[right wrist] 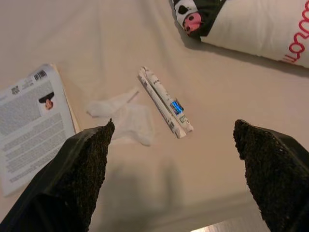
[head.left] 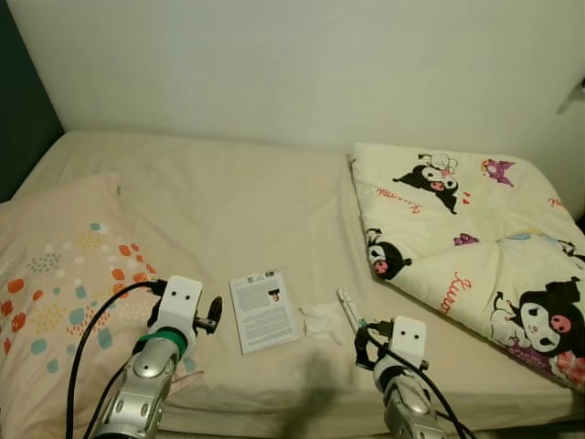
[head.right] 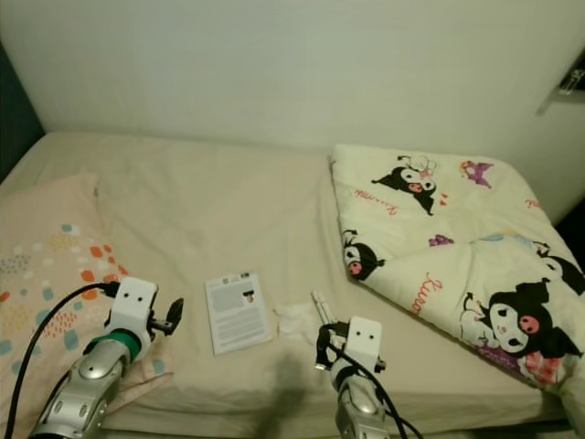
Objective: Clean up the room
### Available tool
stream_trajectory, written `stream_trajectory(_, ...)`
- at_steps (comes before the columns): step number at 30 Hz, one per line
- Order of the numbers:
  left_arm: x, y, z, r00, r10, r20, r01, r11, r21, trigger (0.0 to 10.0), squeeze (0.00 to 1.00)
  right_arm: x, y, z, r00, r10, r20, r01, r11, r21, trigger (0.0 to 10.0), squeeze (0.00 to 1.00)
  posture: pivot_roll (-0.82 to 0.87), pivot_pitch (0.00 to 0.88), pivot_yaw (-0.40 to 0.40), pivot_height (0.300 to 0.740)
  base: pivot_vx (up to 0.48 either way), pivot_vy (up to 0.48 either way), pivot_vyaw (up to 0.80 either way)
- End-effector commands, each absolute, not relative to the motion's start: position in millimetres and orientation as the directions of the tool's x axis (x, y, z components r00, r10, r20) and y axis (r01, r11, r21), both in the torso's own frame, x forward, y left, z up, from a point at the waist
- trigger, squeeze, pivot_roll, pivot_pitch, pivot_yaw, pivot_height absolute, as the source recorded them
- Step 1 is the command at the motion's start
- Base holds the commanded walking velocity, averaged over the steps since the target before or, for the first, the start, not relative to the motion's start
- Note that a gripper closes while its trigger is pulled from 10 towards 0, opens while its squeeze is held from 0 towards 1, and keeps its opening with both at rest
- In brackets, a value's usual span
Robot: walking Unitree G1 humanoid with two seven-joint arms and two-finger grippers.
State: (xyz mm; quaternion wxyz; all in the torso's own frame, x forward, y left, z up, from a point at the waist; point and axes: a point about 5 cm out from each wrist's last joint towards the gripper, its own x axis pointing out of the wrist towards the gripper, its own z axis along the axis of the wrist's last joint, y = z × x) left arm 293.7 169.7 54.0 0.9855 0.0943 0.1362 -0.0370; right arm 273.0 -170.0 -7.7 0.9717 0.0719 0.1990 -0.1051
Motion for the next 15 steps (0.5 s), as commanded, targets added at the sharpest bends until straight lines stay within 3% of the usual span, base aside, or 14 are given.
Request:
stream_trajectory(1,290.7,168.0,48.9,0.955,-0.052,-0.294,0.109,0.977,0.182,10.0,0.00,269.0,-173.4,-11.6,0.887,-0.185,-0.423,0.248,0.964,0.098,10.0,0.00,0.12,0.000,0.008,0.642,0.000,0.000,0.00)
stream_trajectory(15,293.3,167.1,49.4,0.956,-0.054,-0.289,0.112,0.976,0.187,10.0,0.00,269.6,-174.1,-10.0,0.890,-0.186,-0.416,0.248,0.964,0.100,10.0,0.00,0.11,0.000,0.009,0.582,0.000,0.000,0.00)
